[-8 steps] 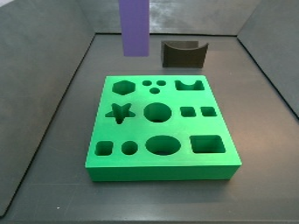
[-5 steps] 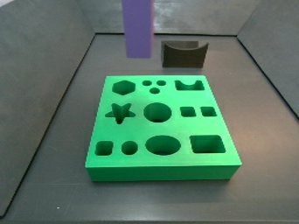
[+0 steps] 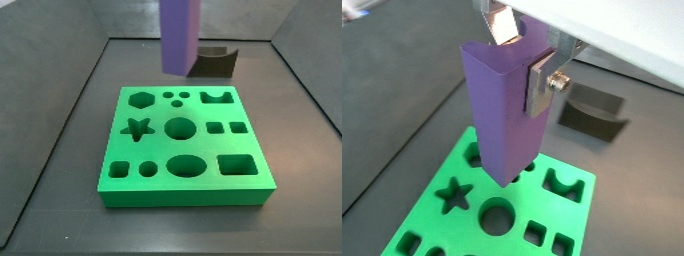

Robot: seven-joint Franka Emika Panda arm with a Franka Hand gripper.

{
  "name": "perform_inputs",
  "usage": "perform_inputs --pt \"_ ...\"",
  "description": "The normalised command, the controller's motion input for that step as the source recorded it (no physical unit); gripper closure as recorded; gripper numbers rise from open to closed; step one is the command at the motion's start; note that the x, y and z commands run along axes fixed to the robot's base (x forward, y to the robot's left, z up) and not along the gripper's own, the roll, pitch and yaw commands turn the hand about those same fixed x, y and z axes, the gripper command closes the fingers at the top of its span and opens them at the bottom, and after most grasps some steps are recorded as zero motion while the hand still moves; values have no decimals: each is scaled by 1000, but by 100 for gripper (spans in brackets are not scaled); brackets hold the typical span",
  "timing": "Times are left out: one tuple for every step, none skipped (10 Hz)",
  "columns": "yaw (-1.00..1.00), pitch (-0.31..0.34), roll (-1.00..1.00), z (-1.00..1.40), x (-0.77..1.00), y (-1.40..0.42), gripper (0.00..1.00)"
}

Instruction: Insert the arch object.

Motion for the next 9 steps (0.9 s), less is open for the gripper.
perform_inputs --pt "-786 -7 39 -77 400 191 100" --pt "-786 -4 39 -80 394 194 100" --pt "-734 -9 66 -129 466 200 100" --pt "-671 -9 66 -131 549 197 100" --pt "-603 -6 83 -166 631 194 100" --pt "-554 -4 96 -183 691 191 100" --pt "-534 -3 103 -200 717 194 100" --pt "-537 -3 114 -214 711 194 100" --pt "-671 0 129 -191 560 180 100"
